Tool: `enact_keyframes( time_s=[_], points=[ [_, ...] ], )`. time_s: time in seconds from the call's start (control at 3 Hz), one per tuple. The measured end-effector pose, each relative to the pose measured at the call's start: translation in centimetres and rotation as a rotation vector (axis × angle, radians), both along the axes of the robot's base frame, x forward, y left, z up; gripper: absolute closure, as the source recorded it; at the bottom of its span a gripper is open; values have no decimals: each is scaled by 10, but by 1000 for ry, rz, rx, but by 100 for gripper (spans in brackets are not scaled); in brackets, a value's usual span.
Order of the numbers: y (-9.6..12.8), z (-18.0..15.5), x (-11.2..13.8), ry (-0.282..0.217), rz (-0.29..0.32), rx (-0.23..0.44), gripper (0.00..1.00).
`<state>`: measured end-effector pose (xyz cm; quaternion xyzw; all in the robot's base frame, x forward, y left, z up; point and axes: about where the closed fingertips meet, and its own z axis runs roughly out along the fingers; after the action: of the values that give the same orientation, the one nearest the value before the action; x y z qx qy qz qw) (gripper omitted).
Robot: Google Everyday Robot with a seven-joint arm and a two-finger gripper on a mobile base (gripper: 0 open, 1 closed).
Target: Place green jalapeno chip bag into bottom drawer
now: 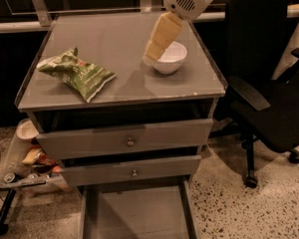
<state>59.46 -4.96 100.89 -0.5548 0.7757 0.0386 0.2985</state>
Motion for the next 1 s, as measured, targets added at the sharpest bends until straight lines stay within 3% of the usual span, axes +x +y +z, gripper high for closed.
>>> enact_keyframes(
  time_s=[0.33,0.67,1.0],
  points=[
    [4,-2,2,4,5,2,0],
    [30,-14,8,31,22,44,0],
    [74,-23,13,50,67,89,0]
  ],
)
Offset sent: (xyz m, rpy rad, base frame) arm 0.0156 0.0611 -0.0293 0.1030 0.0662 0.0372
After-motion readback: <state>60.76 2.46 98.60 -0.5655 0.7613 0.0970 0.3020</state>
